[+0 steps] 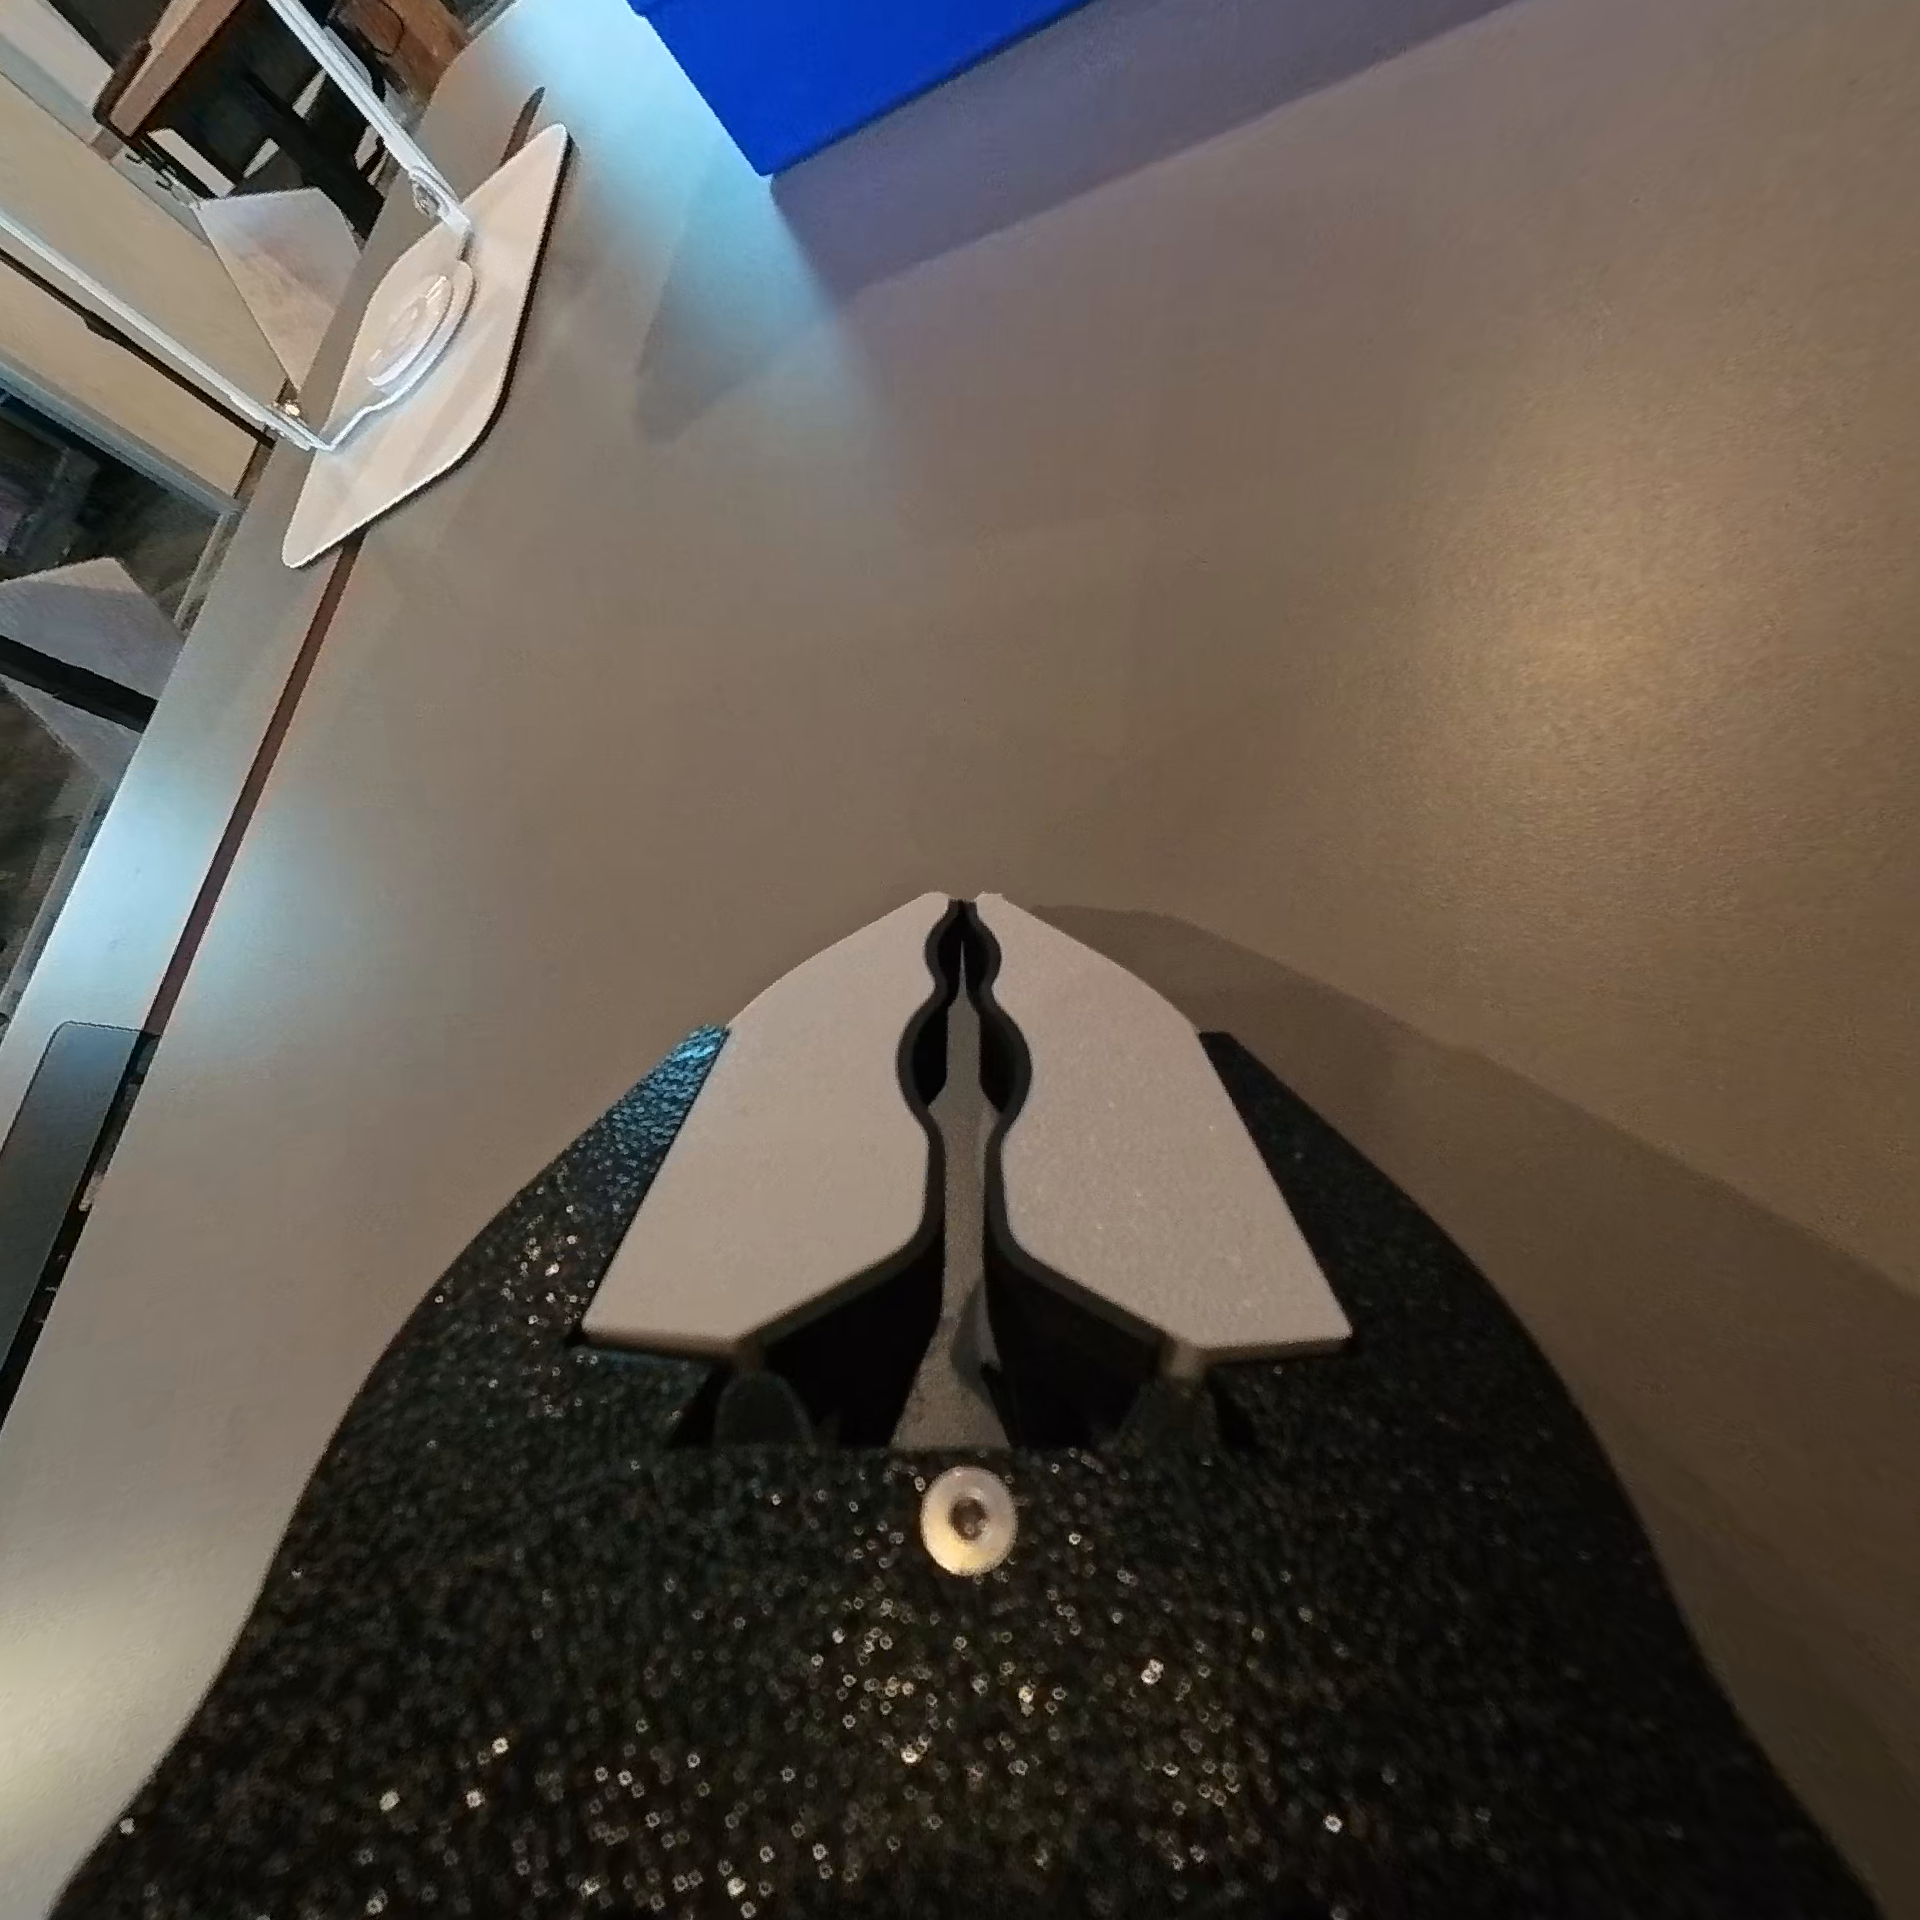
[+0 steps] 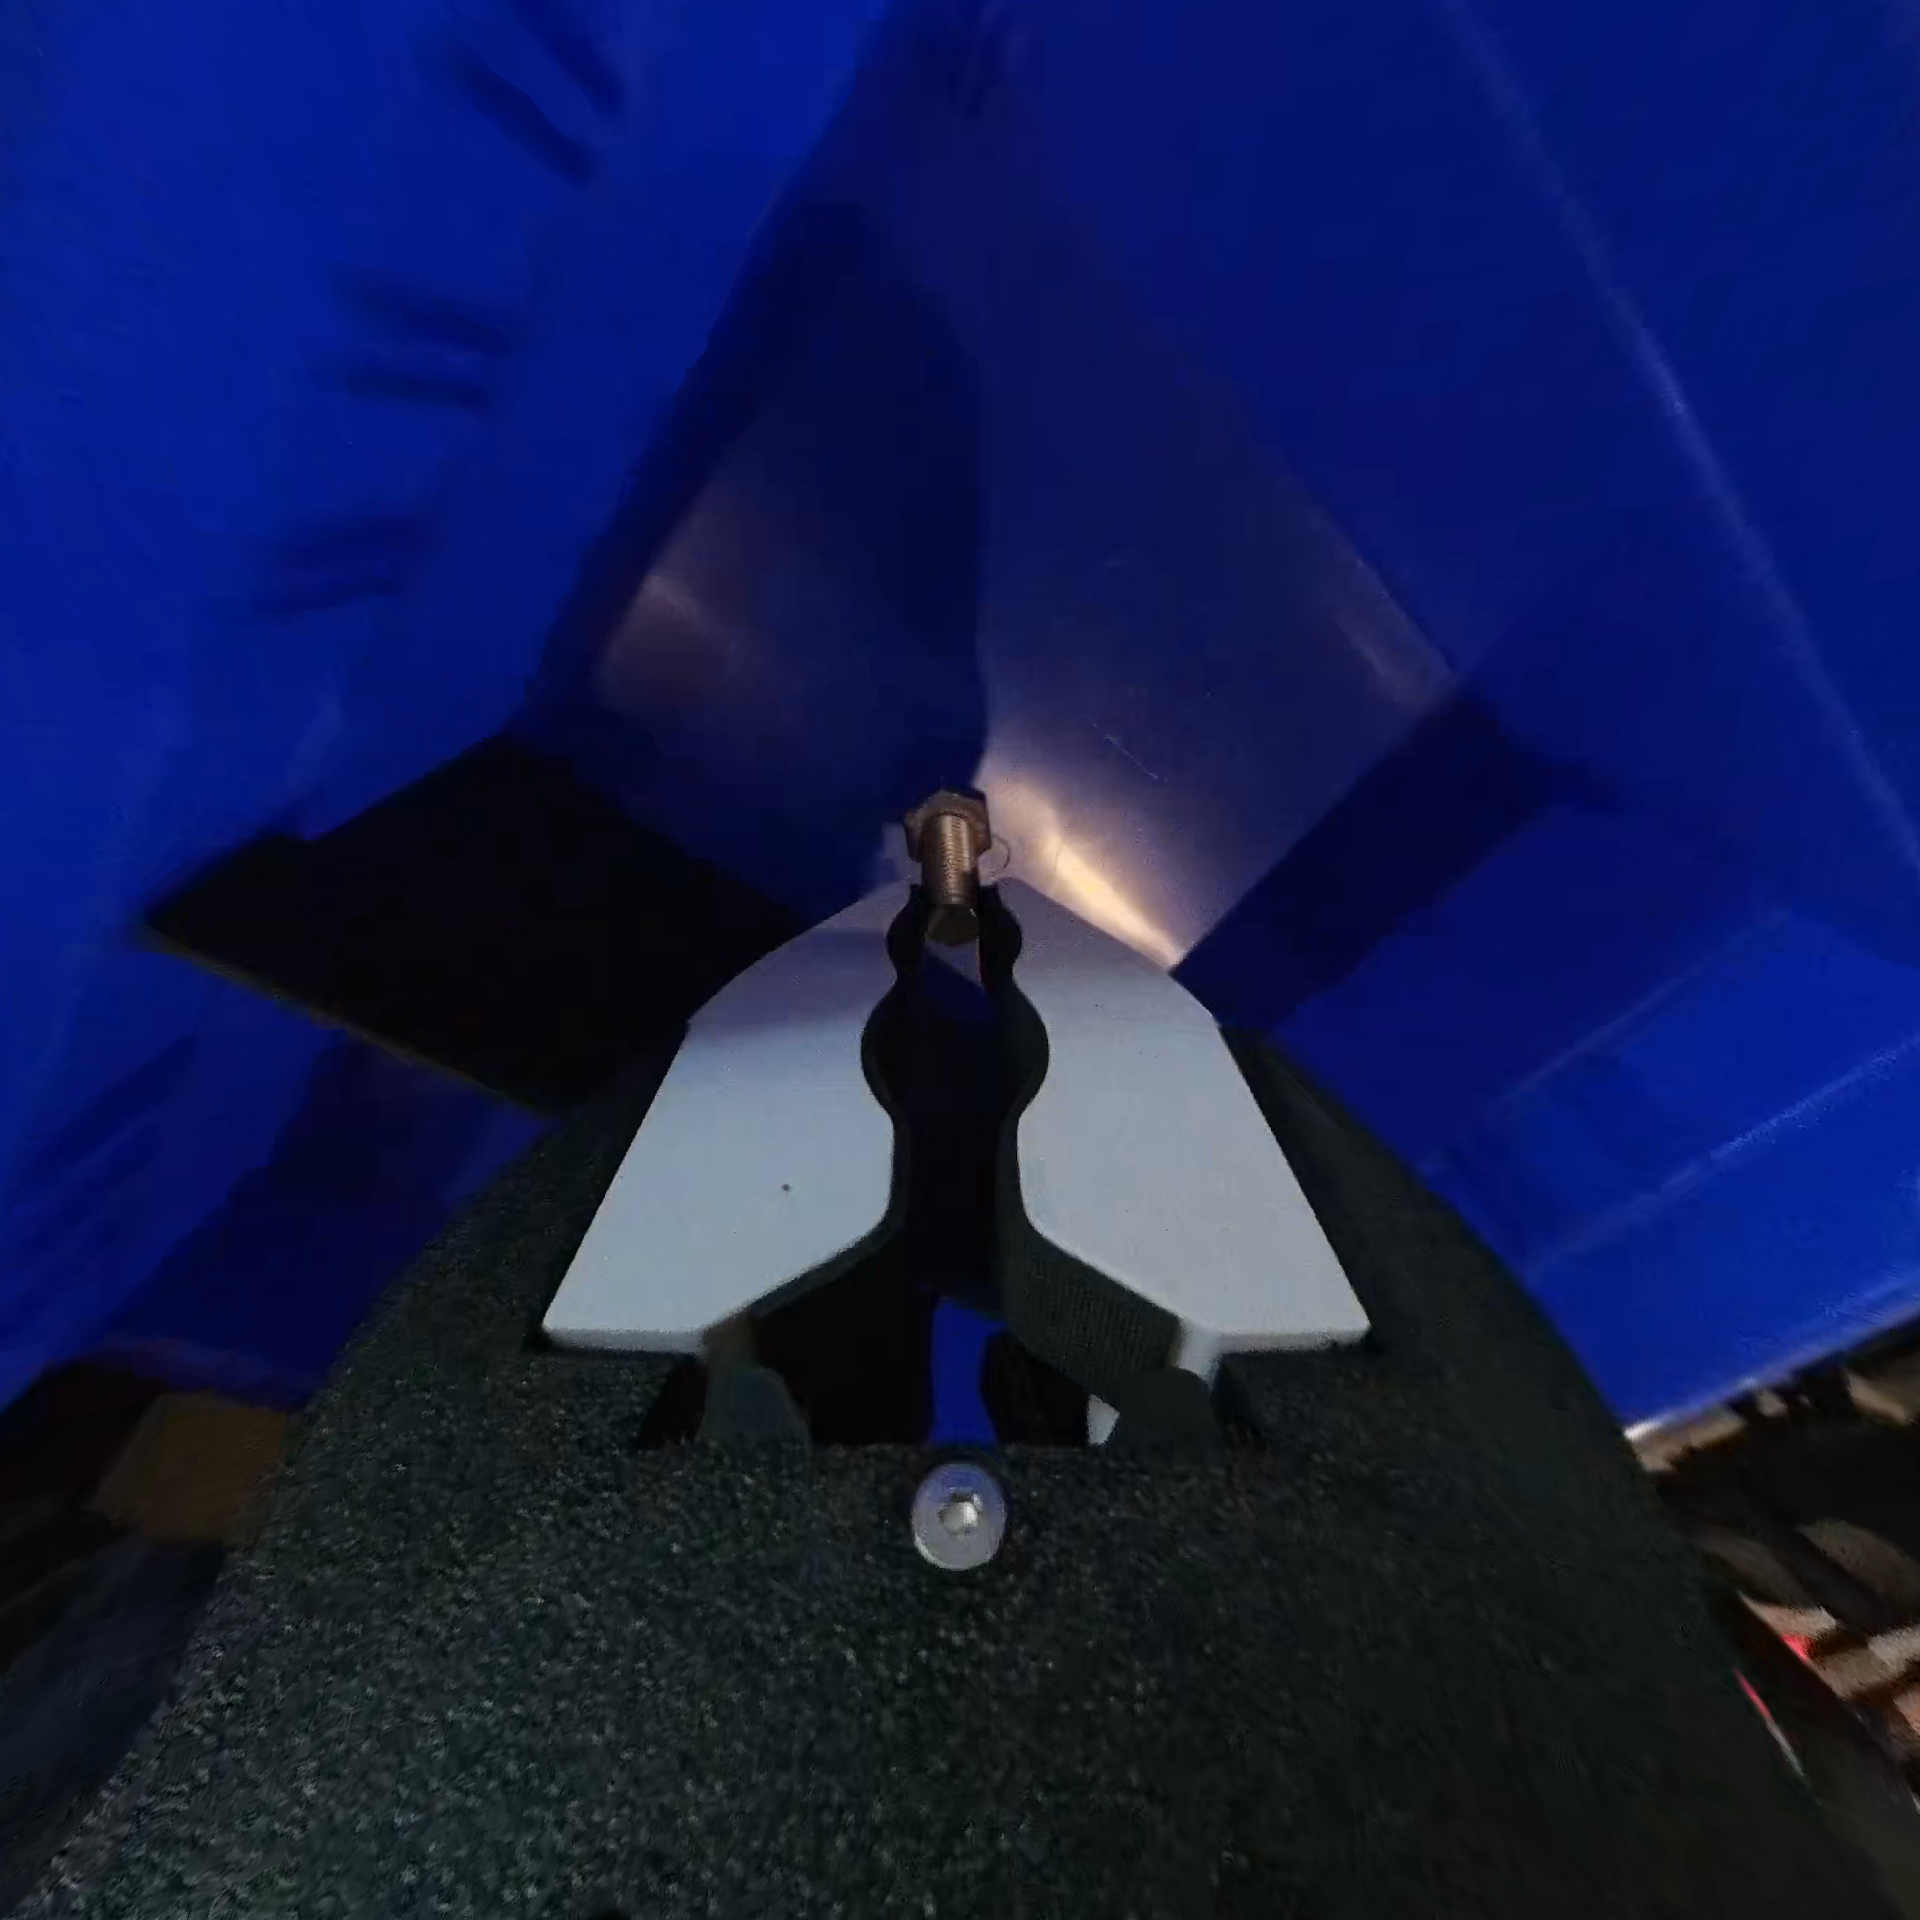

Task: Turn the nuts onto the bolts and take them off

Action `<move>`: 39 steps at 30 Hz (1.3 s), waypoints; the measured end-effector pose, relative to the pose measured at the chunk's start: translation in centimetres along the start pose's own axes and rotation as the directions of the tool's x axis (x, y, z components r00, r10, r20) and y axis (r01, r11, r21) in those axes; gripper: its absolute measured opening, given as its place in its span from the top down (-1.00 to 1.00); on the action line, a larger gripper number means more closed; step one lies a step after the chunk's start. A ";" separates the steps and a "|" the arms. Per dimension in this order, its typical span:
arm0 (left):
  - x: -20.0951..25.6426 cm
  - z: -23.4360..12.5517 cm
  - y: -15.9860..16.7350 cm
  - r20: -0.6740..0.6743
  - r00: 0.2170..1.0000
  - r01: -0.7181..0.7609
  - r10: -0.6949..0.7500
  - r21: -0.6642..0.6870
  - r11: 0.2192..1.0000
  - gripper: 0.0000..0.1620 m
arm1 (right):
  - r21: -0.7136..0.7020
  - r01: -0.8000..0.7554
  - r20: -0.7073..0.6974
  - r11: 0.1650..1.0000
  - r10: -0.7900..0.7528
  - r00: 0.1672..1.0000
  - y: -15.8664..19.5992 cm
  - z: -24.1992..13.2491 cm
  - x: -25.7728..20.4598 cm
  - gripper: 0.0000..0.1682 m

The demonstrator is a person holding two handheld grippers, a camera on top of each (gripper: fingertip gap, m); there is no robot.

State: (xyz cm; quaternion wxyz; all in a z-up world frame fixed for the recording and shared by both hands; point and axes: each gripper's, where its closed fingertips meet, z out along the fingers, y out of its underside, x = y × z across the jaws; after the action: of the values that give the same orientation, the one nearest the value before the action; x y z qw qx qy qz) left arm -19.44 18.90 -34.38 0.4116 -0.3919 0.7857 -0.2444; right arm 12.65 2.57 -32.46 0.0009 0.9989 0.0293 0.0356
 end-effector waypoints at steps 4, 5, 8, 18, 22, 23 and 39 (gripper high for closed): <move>0.0 0.0 0.0 -0.001 1.000 0.000 0.000 0.000 1.000 1.00 | 0.000 -0.018 -0.016 1.000 0.018 1.000 -0.4 0.4 0.2 0.80; 0.0 0.0 0.0 -0.001 1.000 0.000 0.000 0.000 1.000 1.00 | 0.010 -0.028 -0.039 1.000 0.029 0.999 -0.4 0.1 0.4 0.76; 0.0 0.0 0.0 -0.001 1.000 0.001 -0.001 0.000 1.000 1.00 | 0.126 -0.062 -0.152 0.990 0.081 0.985 -1.1 -3.2 0.5 0.81; 0.0 -0.1 0.0 -0.002 1.000 0.005 -0.005 -0.001 1.000 1.00 | 0.904 0.181 -0.219 0.388 0.055 0.974 -12.2 -15.1 -19.4 0.90; 0.0 -0.2 0.1 -0.004 1.000 0.012 -0.012 -0.003 1.000 1.00 | 0.916 0.328 -0.357 0.231 0.099 0.929 -15.6 -11.6 -20.5 0.95; 0.0 -0.2 0.1 -0.004 1.000 0.013 -0.013 -0.003 1.000 1.00 | 0.938 0.285 -0.304 0.198 0.073 0.950 -16.4 -10.4 -21.0 0.95; -2.8 -1.9 -2.2 0.145 0.985 0.089 -0.097 0.058 0.994 1.00 | 0.970 0.236 -0.236 0.062 -0.015 0.972 -17.7 -7.5 -23.6 0.93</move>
State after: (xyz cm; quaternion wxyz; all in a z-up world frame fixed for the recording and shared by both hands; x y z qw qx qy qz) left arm -19.18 20.01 -30.52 0.4664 -0.4346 0.7274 -0.2537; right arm -12.37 18.84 -26.76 -0.6772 0.7185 0.1320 0.0873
